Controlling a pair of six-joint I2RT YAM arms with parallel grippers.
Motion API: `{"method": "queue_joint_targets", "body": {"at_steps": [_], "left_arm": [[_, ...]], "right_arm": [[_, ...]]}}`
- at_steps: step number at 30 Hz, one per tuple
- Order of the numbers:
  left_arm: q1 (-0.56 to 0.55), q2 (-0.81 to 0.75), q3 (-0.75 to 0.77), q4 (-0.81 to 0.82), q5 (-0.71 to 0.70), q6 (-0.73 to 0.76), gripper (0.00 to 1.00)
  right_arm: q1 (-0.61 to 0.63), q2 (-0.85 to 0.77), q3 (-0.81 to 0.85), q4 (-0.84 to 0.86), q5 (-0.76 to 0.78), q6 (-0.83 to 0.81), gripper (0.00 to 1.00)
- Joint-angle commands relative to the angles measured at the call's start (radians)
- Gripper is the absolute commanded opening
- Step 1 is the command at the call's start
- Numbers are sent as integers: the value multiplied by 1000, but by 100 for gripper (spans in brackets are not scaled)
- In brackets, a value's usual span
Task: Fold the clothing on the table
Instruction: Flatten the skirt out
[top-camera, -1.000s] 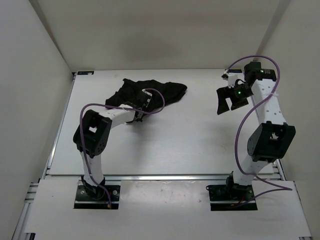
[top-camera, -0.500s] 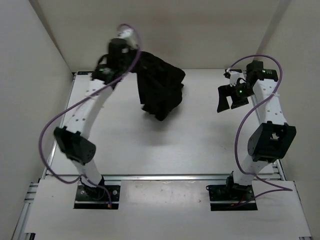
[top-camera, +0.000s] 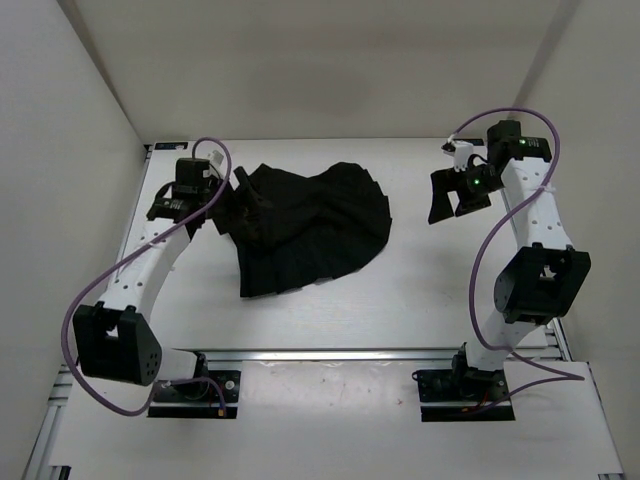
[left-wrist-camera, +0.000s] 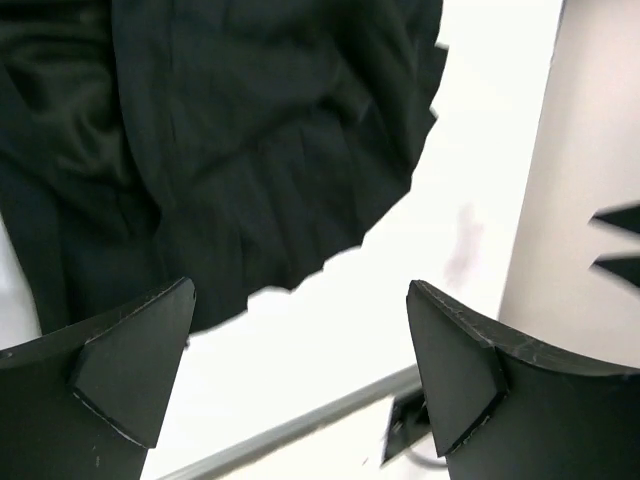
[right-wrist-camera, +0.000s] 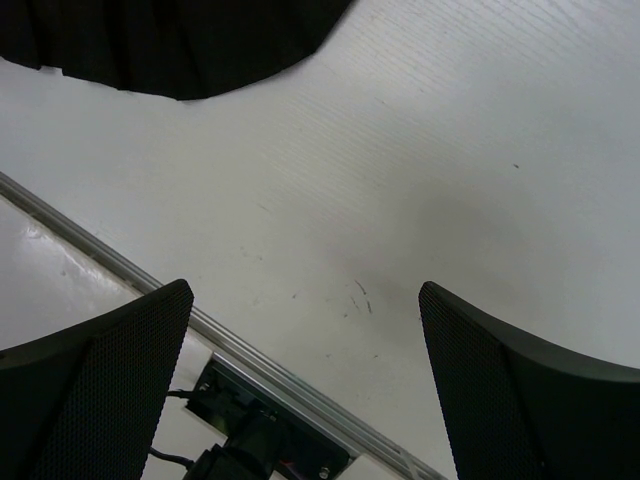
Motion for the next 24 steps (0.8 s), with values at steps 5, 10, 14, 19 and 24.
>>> {"method": "queue_joint_targets", "body": {"at_steps": [5,10,14,19,24], "left_arm": [[17,-109,-45,-204,-128,73,98],[191,-251,-251,-52,-177,-129,99],[182,-196,-270,27,-214,-177,99],[68,100,32,-60,-355,-53,99],[10,328,273,-172,-492,52,99]], "right_arm": [[88,13,27,11,17,22,99],[125,110,190,-53,-52,10,100],[214,216,412,-81,14,-1,99],[282,210,405,-77,14,-24,99],[257,208,397,-57,2,-3,99]]}}
